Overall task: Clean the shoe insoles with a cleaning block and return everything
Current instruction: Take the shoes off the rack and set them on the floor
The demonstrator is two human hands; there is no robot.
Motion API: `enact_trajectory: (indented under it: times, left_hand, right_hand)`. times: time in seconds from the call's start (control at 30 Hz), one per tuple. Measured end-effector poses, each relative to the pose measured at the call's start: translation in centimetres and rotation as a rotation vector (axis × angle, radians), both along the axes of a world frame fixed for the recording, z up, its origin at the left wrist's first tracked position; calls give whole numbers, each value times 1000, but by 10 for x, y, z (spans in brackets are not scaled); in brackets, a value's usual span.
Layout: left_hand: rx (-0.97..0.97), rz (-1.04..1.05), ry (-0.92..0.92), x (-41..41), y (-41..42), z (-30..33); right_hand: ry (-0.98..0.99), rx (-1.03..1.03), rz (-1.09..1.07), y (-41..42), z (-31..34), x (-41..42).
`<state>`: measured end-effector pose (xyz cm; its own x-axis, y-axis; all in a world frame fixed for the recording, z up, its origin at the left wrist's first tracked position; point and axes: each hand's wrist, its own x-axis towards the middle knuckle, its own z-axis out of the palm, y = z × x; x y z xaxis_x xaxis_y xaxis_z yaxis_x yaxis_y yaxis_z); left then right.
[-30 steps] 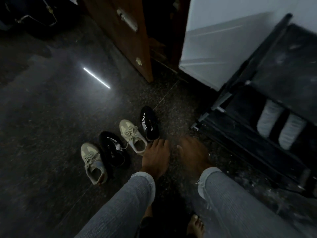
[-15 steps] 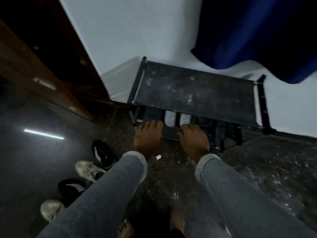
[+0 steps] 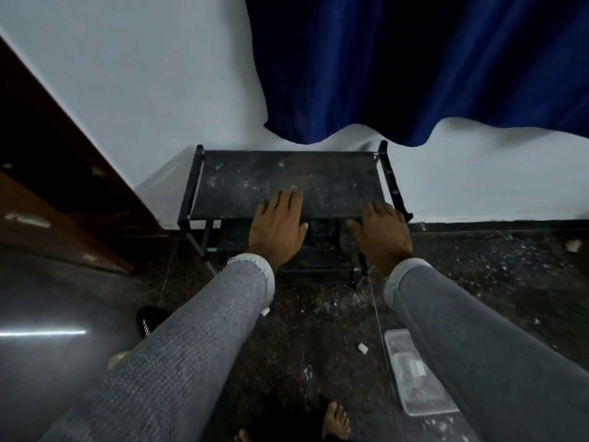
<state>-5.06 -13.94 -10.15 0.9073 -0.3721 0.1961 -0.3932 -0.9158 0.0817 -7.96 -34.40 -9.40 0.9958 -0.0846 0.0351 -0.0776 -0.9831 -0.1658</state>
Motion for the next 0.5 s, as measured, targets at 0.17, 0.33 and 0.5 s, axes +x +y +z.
enact_trajectory:
  times: [0.17,0.33,0.5]
  left_hand:
    - [-5,12,-69,0,-15,-11]
    - [17,23,-81,-46,-16,-38]
    - [-34,35,-90,-93,-13,-44]
  right_hand:
    - [-109,-4,15,-23,-5,-6]
    - [-132,-4,31,-23,-24,-41]
    - [-198,8,63,-18,-28,-87]
